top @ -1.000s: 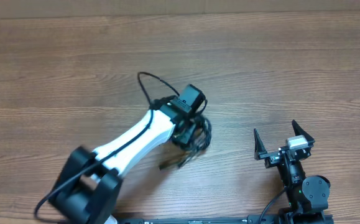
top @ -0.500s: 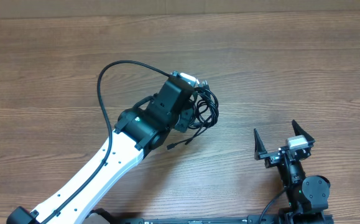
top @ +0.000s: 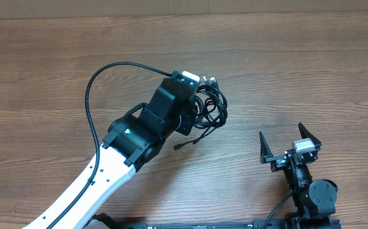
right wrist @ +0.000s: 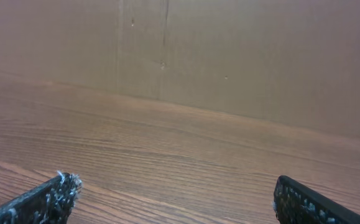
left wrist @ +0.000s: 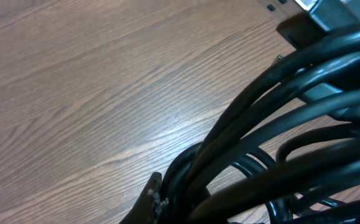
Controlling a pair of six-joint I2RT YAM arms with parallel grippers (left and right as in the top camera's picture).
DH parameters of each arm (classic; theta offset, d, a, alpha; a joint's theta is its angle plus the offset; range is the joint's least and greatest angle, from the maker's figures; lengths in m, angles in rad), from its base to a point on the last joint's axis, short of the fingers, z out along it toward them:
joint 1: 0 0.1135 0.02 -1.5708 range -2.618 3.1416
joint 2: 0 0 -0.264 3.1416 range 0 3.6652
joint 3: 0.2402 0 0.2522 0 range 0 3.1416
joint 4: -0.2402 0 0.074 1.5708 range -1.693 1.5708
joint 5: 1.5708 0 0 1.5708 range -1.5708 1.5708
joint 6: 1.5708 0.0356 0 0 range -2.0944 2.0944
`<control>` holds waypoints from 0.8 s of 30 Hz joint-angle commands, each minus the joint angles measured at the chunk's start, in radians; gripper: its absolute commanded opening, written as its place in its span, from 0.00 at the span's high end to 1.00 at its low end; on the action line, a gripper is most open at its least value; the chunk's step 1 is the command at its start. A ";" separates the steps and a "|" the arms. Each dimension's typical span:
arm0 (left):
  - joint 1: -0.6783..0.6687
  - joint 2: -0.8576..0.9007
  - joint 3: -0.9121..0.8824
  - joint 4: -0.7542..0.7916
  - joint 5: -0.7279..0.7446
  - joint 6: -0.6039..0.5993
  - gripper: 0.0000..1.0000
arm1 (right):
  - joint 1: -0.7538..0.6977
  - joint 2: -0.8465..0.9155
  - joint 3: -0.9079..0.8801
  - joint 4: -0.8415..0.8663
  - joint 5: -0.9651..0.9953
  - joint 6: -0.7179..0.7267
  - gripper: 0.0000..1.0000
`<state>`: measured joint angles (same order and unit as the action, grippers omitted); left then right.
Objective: Untangle cables
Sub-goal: 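Close the left gripper on the cable bundle and lift it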
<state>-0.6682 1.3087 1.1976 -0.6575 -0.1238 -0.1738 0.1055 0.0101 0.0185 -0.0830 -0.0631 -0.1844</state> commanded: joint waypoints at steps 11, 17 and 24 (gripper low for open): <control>-0.007 -0.027 0.023 0.035 0.057 0.020 0.96 | -0.002 -0.007 0.018 0.179 0.001 0.196 0.00; -0.007 -0.027 0.023 0.031 0.093 0.026 0.96 | -0.002 -0.007 0.123 0.127 -0.043 0.379 0.00; -0.007 -0.028 0.023 0.030 0.096 0.074 0.96 | -0.002 -0.007 0.329 -0.186 -0.048 0.424 0.00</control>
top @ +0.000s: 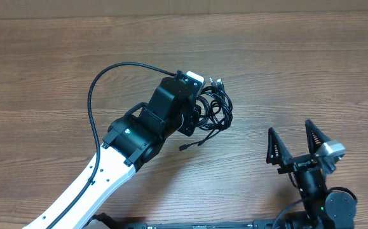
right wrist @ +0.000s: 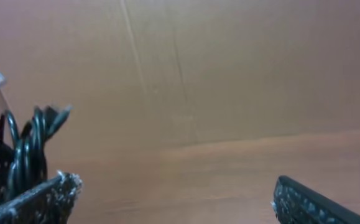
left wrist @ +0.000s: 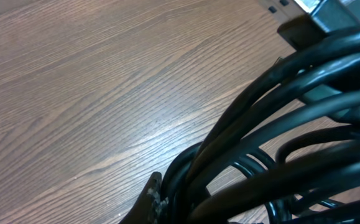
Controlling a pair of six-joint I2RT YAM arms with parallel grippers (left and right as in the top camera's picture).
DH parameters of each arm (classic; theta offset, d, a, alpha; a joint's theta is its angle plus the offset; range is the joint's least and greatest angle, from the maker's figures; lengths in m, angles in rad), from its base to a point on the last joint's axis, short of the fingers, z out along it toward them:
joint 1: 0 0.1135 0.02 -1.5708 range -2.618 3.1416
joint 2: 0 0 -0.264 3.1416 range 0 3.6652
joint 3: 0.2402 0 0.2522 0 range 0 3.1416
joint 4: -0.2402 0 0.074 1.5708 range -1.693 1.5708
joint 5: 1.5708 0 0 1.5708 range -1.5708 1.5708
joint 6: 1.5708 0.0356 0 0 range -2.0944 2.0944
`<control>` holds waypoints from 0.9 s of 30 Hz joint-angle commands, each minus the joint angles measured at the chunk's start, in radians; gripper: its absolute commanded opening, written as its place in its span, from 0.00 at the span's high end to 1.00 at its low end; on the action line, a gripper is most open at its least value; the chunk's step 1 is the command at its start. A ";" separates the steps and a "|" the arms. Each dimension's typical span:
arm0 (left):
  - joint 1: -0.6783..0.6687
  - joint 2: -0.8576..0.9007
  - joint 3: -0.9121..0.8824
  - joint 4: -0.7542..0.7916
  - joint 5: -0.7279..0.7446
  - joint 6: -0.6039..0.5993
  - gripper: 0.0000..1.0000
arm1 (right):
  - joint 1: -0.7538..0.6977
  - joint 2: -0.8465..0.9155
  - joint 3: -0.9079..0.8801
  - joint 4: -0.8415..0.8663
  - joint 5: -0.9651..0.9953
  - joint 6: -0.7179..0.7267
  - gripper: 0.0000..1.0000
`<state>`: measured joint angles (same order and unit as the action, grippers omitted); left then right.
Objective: Untangle cables
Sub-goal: 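Close the left gripper on the cable bundle and lift it, then bring the right gripper toward the hanging cables below the left gripper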
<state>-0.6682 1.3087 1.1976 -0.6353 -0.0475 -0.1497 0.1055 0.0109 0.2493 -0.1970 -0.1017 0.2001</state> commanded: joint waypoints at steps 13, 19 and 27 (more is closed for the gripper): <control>-0.008 -0.028 0.023 0.019 0.189 0.209 0.96 | -0.002 0.073 0.476 -0.533 -0.071 0.040 0.00; -0.027 -0.028 0.023 0.024 0.225 0.285 0.96 | -0.002 0.269 0.643 -0.747 -0.194 0.040 0.00; -0.105 -0.025 0.023 0.095 0.214 0.285 0.96 | -0.002 0.613 0.934 -1.065 -0.244 0.040 0.00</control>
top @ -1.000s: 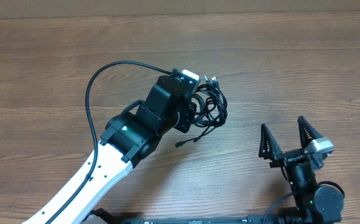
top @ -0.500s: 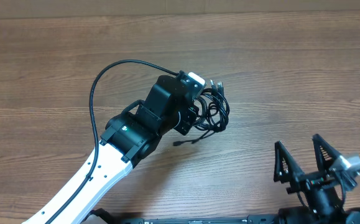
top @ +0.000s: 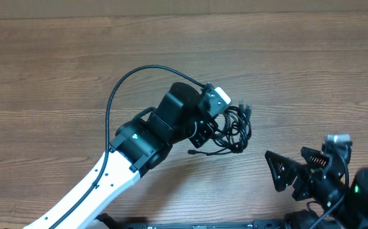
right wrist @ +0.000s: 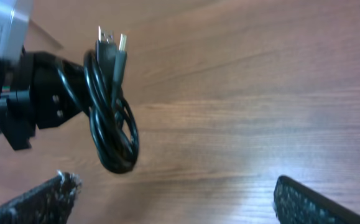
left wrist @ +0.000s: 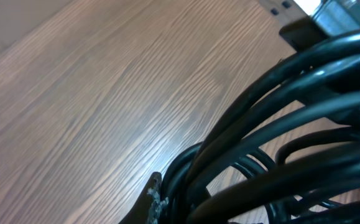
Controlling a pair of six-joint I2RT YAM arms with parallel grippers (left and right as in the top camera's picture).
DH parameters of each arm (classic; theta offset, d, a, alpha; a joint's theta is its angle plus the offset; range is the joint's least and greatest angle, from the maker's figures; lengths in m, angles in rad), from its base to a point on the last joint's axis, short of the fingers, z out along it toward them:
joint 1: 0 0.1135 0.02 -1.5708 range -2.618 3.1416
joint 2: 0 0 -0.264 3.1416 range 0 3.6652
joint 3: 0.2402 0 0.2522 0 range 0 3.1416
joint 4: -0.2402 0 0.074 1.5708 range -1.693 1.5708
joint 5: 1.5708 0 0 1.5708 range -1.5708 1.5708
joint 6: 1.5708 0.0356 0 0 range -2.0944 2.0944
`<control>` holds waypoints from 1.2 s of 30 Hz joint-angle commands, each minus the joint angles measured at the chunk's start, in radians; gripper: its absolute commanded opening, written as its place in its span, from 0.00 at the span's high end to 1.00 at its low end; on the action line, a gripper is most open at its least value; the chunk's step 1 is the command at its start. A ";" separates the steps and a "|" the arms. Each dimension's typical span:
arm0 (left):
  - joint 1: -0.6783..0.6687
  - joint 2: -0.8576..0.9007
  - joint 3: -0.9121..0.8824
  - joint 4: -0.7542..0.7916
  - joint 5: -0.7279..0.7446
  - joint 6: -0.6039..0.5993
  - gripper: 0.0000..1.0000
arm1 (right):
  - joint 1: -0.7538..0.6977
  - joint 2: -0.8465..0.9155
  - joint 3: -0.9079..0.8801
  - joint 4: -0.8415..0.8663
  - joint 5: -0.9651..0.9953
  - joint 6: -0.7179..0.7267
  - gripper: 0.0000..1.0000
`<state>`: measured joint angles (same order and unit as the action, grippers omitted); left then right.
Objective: Untangle cables
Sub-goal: 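Bring the right gripper toward the hanging cables below the left gripper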
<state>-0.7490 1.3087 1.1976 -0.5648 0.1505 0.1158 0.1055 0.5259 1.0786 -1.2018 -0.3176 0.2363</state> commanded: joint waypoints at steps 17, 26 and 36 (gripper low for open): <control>-0.054 -0.007 0.023 0.034 0.009 0.007 0.96 | -0.002 0.286 0.203 -0.090 -0.036 0.052 0.00; -0.104 -0.007 0.023 0.082 0.006 -0.028 0.96 | -0.002 0.286 0.203 -0.095 -0.036 0.051 0.00; -0.105 -0.007 0.023 0.080 0.009 -0.053 0.96 | -0.002 0.286 0.203 -0.124 0.025 0.048 0.66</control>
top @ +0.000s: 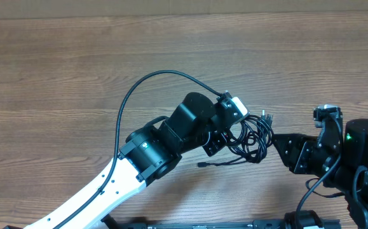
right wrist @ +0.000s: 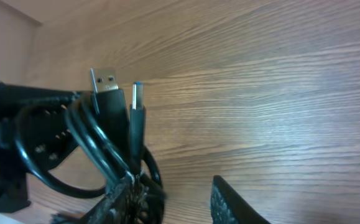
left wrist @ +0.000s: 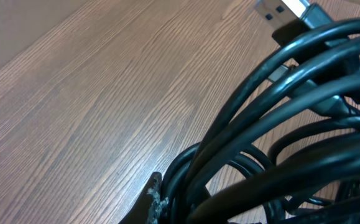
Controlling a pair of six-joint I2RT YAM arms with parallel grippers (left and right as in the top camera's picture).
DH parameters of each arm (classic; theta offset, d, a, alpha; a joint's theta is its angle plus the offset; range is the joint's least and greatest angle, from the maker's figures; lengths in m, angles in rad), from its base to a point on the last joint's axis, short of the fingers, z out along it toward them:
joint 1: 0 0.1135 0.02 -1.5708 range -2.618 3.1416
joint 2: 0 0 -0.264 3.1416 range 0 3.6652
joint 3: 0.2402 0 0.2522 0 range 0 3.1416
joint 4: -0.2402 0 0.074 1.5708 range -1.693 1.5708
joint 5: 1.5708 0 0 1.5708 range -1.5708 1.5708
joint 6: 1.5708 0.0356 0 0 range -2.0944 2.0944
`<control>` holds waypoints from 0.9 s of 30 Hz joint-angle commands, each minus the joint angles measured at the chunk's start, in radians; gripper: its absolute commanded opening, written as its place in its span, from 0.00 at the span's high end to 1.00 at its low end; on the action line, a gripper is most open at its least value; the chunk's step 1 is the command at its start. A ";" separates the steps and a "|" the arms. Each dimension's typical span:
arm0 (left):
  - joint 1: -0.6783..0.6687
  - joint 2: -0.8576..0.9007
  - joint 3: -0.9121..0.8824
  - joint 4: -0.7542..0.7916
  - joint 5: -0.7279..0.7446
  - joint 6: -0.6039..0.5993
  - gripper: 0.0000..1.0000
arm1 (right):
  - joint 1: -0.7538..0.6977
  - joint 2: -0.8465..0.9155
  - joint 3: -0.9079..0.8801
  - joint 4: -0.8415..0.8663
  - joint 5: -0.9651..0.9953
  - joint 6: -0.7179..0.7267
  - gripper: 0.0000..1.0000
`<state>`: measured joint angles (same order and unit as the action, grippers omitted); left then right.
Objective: Untangle cables
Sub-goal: 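Bring the right gripper toward the hanging cables below the left gripper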
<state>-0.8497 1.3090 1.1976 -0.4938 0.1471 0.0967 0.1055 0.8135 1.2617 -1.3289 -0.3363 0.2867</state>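
A coiled bundle of black cables (top: 252,135) hangs above the wooden table, with my left gripper (top: 227,130) shut on it. In the left wrist view the cable loops (left wrist: 279,124) fill the frame and one fingertip (left wrist: 153,198) presses against them. Two USB plugs (right wrist: 103,79) stick up from the bundle (right wrist: 99,140) in the right wrist view. One thin end with a small connector (top: 201,165) dangles below the bundle. My right gripper (top: 278,150) sits right beside the bundle, partly open, its left finger (right wrist: 125,200) touching the lowest loop.
The left arm's own black supply cable (top: 152,79) arcs over the wooden table (top: 56,57). A cardboard wall (top: 171,6) borders the far edge. The right arm's body (top: 355,152) stands at the lower right.
The left gripper has carried the bundle further right. The right gripper has moved up to the bundle, and its fingers stand closer together, the left one now against the loops.
The left gripper held the bundle near the table's middle while the right gripper stood wide open at the lower right, facing away. The bundle then shifted right step by step, and the right gripper turned toward it and now touches it.
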 commanded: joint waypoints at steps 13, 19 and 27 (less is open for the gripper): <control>-0.003 -0.002 0.023 -0.031 -0.106 -0.111 0.96 | -0.002 -0.001 0.020 -0.005 0.047 -0.003 0.65; -0.003 0.039 0.023 -0.050 -0.081 -0.111 0.96 | -0.002 -0.002 0.020 0.009 -0.027 -0.120 0.60; -0.005 0.058 0.023 0.001 -0.015 -0.112 0.96 | -0.002 -0.001 0.020 0.010 -0.003 -0.222 0.53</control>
<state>-0.8497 1.3712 1.1976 -0.5171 0.0975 0.0017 0.1055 0.8135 1.2617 -1.3243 -0.3618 0.1112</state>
